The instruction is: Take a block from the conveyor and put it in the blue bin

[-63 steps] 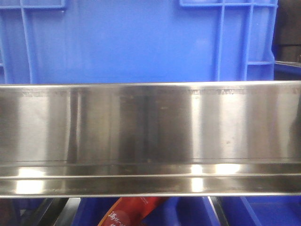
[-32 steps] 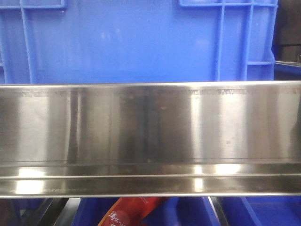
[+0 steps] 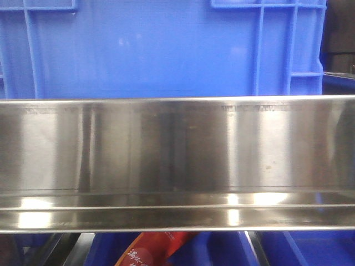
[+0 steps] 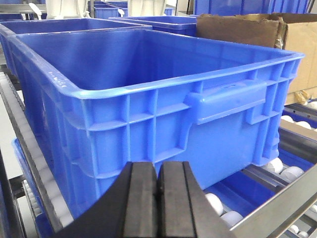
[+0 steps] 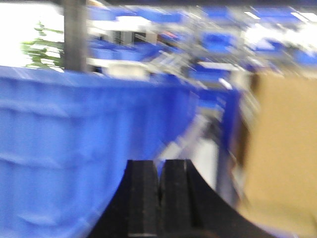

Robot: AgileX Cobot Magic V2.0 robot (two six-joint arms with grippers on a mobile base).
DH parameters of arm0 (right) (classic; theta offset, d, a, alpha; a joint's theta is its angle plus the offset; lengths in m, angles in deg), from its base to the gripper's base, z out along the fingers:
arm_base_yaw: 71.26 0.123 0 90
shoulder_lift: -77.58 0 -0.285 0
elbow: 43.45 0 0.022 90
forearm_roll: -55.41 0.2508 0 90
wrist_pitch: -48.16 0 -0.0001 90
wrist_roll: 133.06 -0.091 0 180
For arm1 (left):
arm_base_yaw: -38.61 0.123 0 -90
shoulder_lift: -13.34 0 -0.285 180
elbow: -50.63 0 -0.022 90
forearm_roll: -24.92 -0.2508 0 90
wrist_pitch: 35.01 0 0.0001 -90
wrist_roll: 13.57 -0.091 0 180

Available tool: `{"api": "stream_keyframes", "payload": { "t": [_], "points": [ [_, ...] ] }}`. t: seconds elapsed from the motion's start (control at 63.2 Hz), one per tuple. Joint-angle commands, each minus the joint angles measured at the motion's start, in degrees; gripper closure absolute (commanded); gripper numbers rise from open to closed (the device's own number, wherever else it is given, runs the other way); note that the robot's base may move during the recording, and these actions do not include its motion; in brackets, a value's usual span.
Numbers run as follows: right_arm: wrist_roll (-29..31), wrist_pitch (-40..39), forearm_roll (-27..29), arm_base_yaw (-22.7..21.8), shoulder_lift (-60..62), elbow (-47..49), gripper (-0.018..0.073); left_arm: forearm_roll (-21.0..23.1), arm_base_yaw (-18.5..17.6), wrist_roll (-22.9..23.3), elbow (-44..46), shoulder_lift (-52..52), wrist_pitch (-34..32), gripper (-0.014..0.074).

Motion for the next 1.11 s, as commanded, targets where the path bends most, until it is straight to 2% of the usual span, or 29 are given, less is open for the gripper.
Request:
{"api": "stream_keyframes", "payload": {
  "t": [0.0,0.111,0.237,1.091],
  "points": [
    [-1.92,-2.33,-0.57,-4.45,2.90,-3.47,0.0721,0.18,-0.08,0.06,-0.11,-0.32,-1.15,0.0707],
    [-1.92,-2.94,-0.82,-6.21,4.07,-6.91,0.0721,0.18,-0.08,0.06,-0.11,-0.32,-1.15,0.0707],
    [-1.92,-7.40,-2.48,-6.21,4.07,-8.60,0.0721,0.18,-0.08,0.06,-0.11,-0.32,-1.15,0.0707],
    [-1.92,-6.65,-3.30,-6.21,4.07,-8.60,0.0721,0.18,-0.08,0.06,-0.11,-0.32,-1.15,0.0707]
  ]
}}
